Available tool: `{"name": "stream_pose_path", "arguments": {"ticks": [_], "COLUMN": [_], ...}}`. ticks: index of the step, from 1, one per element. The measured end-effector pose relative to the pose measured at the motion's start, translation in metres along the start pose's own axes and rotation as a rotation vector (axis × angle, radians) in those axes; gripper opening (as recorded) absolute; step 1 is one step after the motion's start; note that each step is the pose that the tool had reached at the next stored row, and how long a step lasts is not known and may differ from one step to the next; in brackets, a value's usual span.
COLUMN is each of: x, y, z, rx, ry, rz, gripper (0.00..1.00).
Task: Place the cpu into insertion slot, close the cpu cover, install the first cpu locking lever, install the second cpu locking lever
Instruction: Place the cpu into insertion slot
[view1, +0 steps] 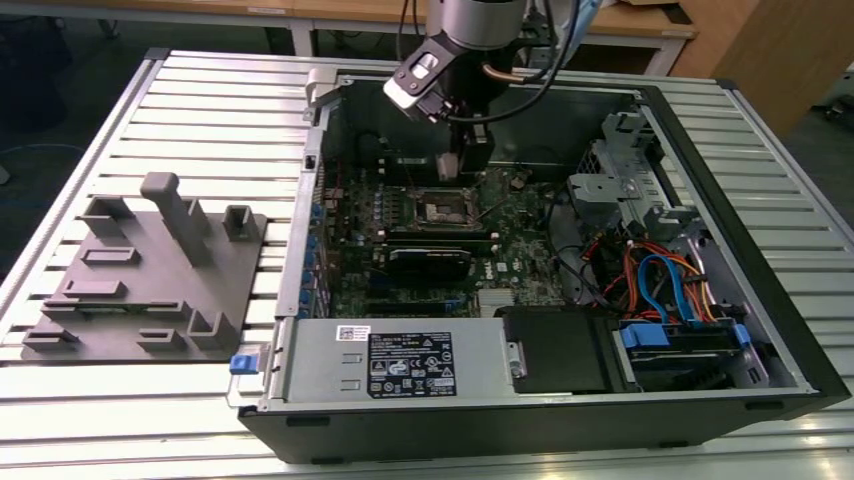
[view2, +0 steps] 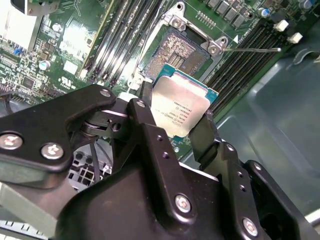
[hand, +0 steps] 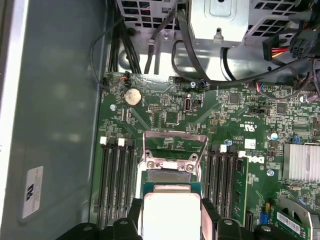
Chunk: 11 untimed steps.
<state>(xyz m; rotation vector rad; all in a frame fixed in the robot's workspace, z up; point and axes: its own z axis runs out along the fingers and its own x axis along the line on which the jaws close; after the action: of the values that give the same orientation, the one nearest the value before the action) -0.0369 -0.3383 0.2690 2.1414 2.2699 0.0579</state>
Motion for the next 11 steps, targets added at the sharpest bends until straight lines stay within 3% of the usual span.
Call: {"name": "stream_pose_path", "arguments": {"ticks": [11], "x": [-0.0009], "y": [-0.0020], "z": [0.0198], "rx": [0.0008], "ry": [-0.0038], "rz": [0.016], "gripper": [0.54]}}
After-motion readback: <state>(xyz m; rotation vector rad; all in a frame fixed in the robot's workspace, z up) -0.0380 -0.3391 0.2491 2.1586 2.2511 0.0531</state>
